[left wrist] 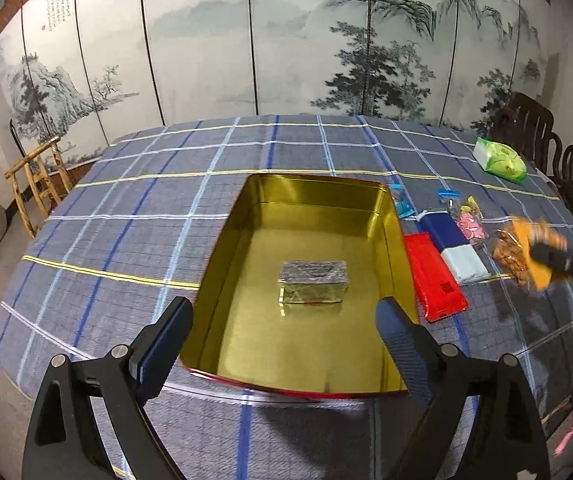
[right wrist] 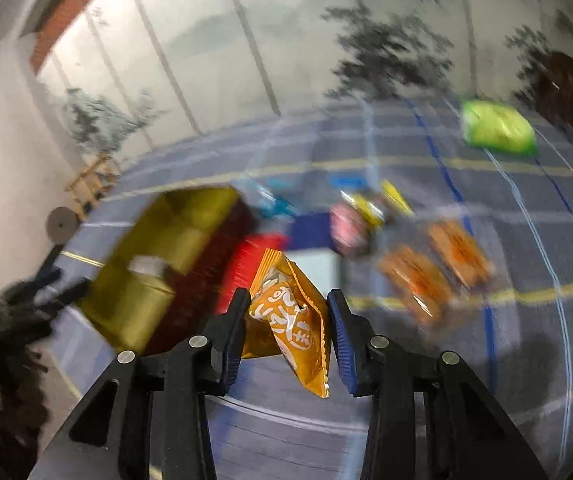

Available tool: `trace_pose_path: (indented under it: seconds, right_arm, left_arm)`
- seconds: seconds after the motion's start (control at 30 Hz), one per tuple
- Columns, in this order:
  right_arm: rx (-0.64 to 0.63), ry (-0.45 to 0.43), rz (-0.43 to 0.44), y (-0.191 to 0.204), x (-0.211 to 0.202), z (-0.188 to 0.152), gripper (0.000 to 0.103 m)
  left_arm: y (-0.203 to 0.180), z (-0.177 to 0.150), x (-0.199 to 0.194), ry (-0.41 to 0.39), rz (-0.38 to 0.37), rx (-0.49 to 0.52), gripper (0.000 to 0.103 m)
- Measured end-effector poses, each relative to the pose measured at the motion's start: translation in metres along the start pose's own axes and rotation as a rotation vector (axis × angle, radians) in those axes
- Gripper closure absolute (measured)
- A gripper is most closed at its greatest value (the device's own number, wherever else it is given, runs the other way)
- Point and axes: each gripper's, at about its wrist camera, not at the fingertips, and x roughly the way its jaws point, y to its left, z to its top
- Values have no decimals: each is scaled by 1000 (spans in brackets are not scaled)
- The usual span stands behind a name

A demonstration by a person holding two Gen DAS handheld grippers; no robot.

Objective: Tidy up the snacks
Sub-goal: 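Release the seaweed pack in the tin while the right gripper drops the orange chip bag in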

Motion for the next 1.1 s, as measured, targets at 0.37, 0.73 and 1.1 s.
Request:
trace_pose_path:
  seconds: [0.37,0.73,1.1]
  right_arm:
    - [-31,111,226,84,105,67,63]
    - [-23,259,164,110,212,76,62]
    - [-31,264,181,135,232,85,58]
  left_arm:
    - [12,3,-6,-4,72,33,12]
    - [28,3,21,61,102,34,12]
    - [39,-1,29,80,101,19,12]
